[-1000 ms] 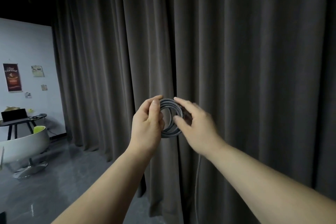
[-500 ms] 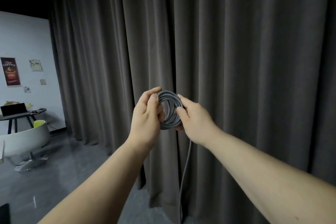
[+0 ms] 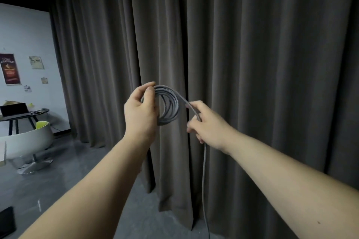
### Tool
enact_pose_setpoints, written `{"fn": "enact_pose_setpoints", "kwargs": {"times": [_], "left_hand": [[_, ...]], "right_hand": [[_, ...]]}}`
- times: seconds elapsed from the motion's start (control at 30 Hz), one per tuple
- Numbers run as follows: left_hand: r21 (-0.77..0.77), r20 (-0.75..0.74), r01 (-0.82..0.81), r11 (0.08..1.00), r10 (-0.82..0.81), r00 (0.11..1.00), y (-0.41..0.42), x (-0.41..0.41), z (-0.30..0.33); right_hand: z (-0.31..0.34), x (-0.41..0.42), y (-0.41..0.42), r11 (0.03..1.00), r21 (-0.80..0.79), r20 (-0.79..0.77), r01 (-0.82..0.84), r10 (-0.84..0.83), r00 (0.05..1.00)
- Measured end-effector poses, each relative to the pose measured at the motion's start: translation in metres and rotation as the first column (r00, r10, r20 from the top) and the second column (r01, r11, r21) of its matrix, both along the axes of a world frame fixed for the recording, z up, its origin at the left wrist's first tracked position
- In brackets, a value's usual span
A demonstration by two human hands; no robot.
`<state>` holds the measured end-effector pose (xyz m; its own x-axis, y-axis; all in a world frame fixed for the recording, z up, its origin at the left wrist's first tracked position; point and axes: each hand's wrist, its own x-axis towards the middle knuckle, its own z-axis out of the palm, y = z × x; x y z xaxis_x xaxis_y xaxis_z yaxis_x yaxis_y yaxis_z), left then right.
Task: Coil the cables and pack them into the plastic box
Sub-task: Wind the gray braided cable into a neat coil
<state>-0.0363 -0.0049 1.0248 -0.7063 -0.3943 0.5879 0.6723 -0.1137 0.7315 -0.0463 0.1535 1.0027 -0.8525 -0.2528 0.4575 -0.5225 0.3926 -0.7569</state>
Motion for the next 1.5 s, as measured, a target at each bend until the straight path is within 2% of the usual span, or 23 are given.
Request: {"fn": "enact_pose_setpoints", "kwargs": {"times": [0.13,0.2,0.23,0.27,0.3,0.33,0.4,0.47,0.53,0.63,0.7,0.77,0.83,0.9,1.0,1.13,1.23,1.33,1.43,1.5], "left_hand": [[0.115,0.007,-0.067,0.991,0.067,0.998,-0.019,-0.009,0.004],[0.118,0.004,-0.087,0.989,0.087,0.996,-0.020,-0.009,0.003],[0.118,0.007,-0.101,0.988,0.101,0.995,-0.019,-0.010,0.003],[0.117,0.012,-0.118,0.986,0.117,0.993,-0.017,-0.009,0.003],[0.109,0.018,-0.136,0.985,0.135,0.991,-0.015,-0.010,0.003],[0.086,0.021,-0.157,0.984,0.155,0.988,-0.014,-0.010,0.003],[0.007,0.013,-0.195,0.981,0.195,0.981,-0.009,-0.007,0.001],[-0.087,-0.013,-0.228,0.970,0.228,0.974,-0.004,-0.003,-0.002],[-0.186,-0.034,-0.251,0.950,0.249,0.968,-0.002,-0.002,-0.007],[-0.258,-0.005,-0.205,0.944,0.210,0.978,-0.001,0.000,-0.016],[-0.256,0.047,-0.110,0.960,0.126,0.991,0.003,0.004,-0.018],[-0.200,0.109,0.029,0.979,-0.007,0.994,0.007,0.010,-0.016],[-0.186,0.126,0.100,0.977,-0.077,0.989,0.008,0.013,-0.013],[-0.206,0.112,0.116,0.972,-0.095,0.989,0.009,0.013,-0.014],[-0.202,0.090,0.156,0.967,-0.140,0.986,0.012,0.014,-0.020],[-0.254,0.067,0.064,0.965,-0.048,0.997,0.014,0.013,-0.021],[-0.309,0.043,0.009,0.951,0.004,0.999,0.014,0.012,-0.022],[-0.321,0.025,-0.030,0.947,0.040,0.999,0.016,0.010,-0.026],[-0.286,-0.001,-0.087,0.954,0.090,0.996,0.012,0.007,-0.024],[-0.267,-0.020,-0.138,0.954,0.137,0.990,0.006,0.004,-0.023]], "right_hand": [[-0.011,-0.004,0.010,0.960,-0.247,0.082,0.135,-0.118,0.990],[-0.012,-0.005,0.011,0.933,-0.265,0.020,0.243,-0.247,0.969],[-0.011,-0.004,0.010,0.929,-0.187,-0.067,0.319,-0.336,0.939],[-0.010,-0.001,0.009,0.910,-0.034,-0.188,0.412,-0.411,0.892],[-0.007,0.003,0.008,0.847,0.161,-0.331,0.506,-0.437,0.836],[-0.004,0.009,0.005,0.751,0.338,-0.458,0.567,-0.395,0.796],[0.004,0.019,-0.005,0.582,0.594,-0.561,0.556,-0.196,0.804],[0.015,0.031,-0.015,0.467,0.746,-0.537,0.475,0.001,0.844],[0.024,0.040,-0.020,0.431,0.796,-0.526,0.425,0.145,0.838],[0.035,0.042,-0.019,0.478,0.818,-0.480,0.321,0.259,0.838],[0.036,0.040,-0.018,0.600,0.769,-0.481,0.220,0.315,0.818],[0.032,0.038,-0.019,0.793,0.596,-0.519,0.125,0.262,0.813],[0.029,0.035,-0.016,0.927,0.347,-0.541,0.141,0.075,0.838],[0.029,0.034,-0.009,0.941,0.232,-0.509,0.245,-0.097,0.855],[0.032,0.037,-0.004,0.861,0.265,-0.473,0.435,-0.277,0.836],[0.034,0.039,-0.003,0.826,0.281,-0.435,0.488,-0.344,0.832],[0.033,0.035,-0.001,0.887,0.259,-0.401,0.382,-0.261,0.878],[0.035,0.031,0.000,0.976,0.199,-0.253,0.088,-0.036,0.967],[0.036,0.032,0.009,0.976,0.084,-0.010,-0.203,0.205,0.979],[0.036,0.034,0.020,0.931,-0.050,0.223,-0.362,0.363,0.904]]}}
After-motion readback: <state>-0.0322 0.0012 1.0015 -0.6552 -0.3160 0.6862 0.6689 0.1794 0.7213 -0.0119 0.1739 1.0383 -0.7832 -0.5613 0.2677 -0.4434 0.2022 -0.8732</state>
